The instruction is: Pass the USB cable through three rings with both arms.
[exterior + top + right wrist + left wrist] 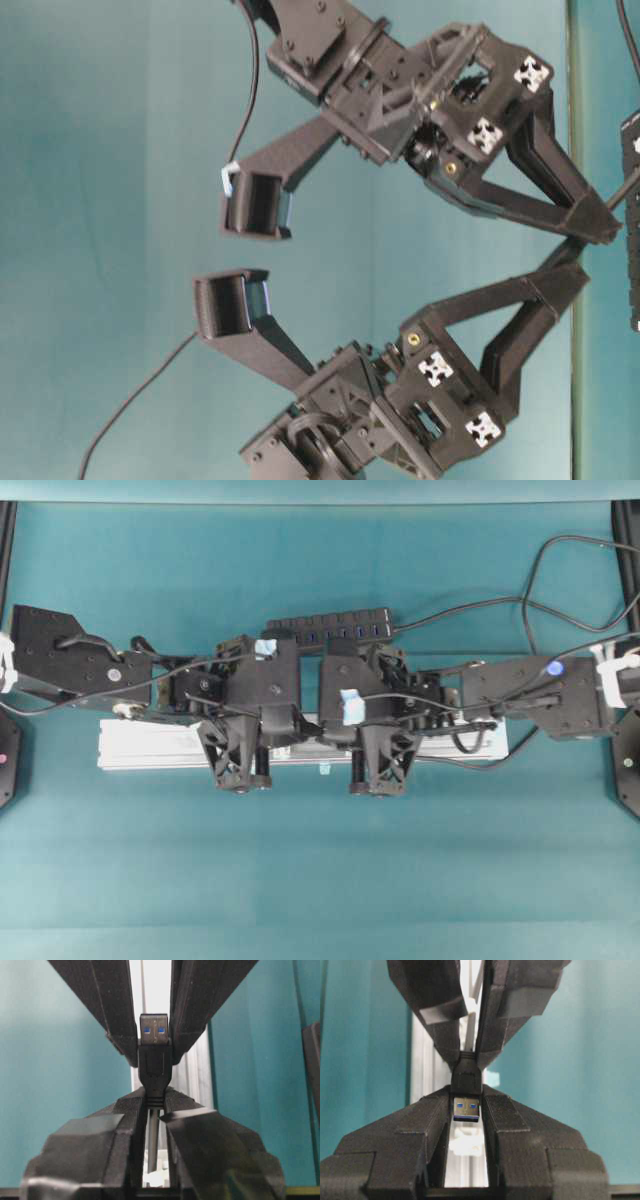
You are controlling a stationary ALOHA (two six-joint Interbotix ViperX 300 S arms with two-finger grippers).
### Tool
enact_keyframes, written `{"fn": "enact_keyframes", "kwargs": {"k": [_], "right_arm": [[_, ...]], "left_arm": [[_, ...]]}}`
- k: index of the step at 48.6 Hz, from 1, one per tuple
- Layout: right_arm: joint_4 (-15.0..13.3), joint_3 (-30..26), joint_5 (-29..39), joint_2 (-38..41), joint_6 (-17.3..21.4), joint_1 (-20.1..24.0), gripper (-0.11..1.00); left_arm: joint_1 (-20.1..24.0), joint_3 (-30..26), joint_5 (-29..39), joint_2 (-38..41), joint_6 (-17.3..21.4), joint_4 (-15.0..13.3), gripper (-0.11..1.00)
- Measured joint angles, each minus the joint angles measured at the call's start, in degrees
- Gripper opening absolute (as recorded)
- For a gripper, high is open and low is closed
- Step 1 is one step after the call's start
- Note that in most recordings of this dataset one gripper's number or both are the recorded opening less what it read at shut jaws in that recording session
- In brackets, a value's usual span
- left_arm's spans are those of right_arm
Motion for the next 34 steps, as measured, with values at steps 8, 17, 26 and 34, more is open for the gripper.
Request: {"fn": "enact_keyframes", "kwargs": {"k": [8, 17, 26, 34], "right_arm": [[0.0, -1.1, 3.0, 1.8, -0.1, 0.1, -0.08], [0.0, -2.6, 7.3, 3.6, -0.2, 0.3, -0.08], [0.0, -3.8, 8.6, 4.7, -1.1, 0.4, -0.08], [0.0, -4.5, 9.1, 6.2, -1.7, 0.4, -0.08]], "left_arm": [[0.3, 0.9, 0.0, -1.2, -0.4, 0.0, 0.66], [0.2, 2.3, 0.4, -3.0, -0.5, 0.0, 0.98], [0.3, 5.4, 4.0, -7.9, -0.6, 0.0, 0.94], [0.8, 8.1, 5.4, -13.3, -0.7, 0.0, 0.94]]}}
